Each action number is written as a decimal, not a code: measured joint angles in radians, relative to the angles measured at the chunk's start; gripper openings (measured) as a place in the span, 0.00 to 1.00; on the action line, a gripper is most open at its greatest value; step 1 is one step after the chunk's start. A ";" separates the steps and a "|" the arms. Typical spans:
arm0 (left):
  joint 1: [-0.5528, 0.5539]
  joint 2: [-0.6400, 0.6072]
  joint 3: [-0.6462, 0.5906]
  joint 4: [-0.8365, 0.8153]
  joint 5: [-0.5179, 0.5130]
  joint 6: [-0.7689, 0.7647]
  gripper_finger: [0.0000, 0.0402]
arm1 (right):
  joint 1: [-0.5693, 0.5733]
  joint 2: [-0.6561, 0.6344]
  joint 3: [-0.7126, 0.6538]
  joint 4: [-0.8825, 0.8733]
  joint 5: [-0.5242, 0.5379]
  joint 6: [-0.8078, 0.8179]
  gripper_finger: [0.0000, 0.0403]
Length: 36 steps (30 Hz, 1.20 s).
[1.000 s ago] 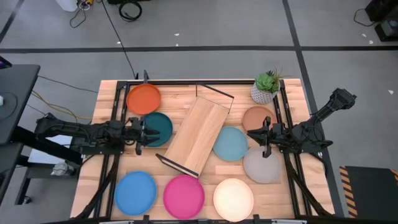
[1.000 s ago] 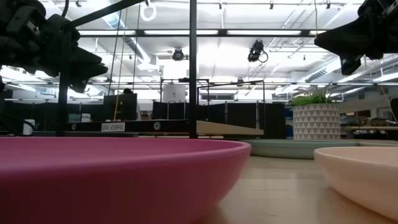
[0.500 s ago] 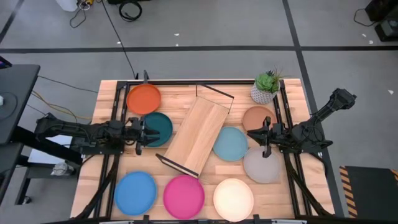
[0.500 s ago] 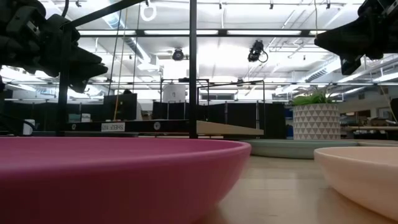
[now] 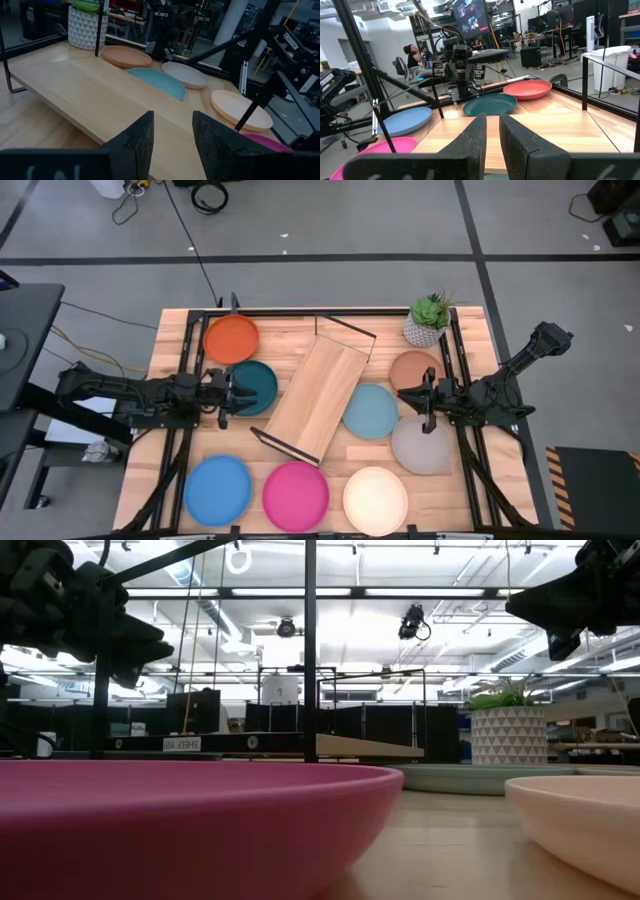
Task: Place and stack plates onto a shelf
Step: Put the light blue plate on the shelf
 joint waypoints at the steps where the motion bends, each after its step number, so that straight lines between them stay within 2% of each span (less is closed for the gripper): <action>1: 0.000 0.000 0.000 0.012 -0.004 0.006 0.35 | 0.000 0.000 0.000 0.002 0.000 0.000 0.14; 6: 0.000 0.000 0.000 0.134 -0.056 0.011 0.35 | -0.005 0.000 0.000 0.144 0.004 -0.116 0.14; 12: 0.000 0.000 0.000 0.231 -0.063 -0.001 0.35 | -0.010 0.000 0.000 0.358 0.006 -0.182 0.14; 15: 0.000 0.000 0.000 0.232 -0.063 -0.040 0.35 | -0.028 0.000 0.001 0.372 0.005 -0.202 0.14; 18: 0.000 0.000 0.000 0.231 -0.064 -0.091 0.35 | -0.050 0.000 0.041 0.267 -0.009 -0.167 0.14; 21: 0.000 0.000 0.000 0.231 -0.064 -0.107 0.35 | -0.074 0.024 0.125 0.068 -0.097 -0.081 0.14; 24: 0.000 0.000 0.000 0.231 -0.064 -0.107 0.35 | -0.089 0.087 0.231 -0.149 -0.161 -0.014 0.14; 28: 0.000 0.000 0.000 0.230 -0.064 -0.107 0.35 | -0.092 0.206 0.357 -0.437 -0.174 0.028 0.15; 31: 0.000 0.000 0.000 0.230 -0.064 -0.107 0.35 | -0.091 0.311 0.412 -0.541 -0.191 0.043 0.15; 36: 0.000 0.000 0.000 0.230 -0.064 -0.100 0.35 | -0.090 0.491 0.465 -0.558 -0.262 0.035 0.16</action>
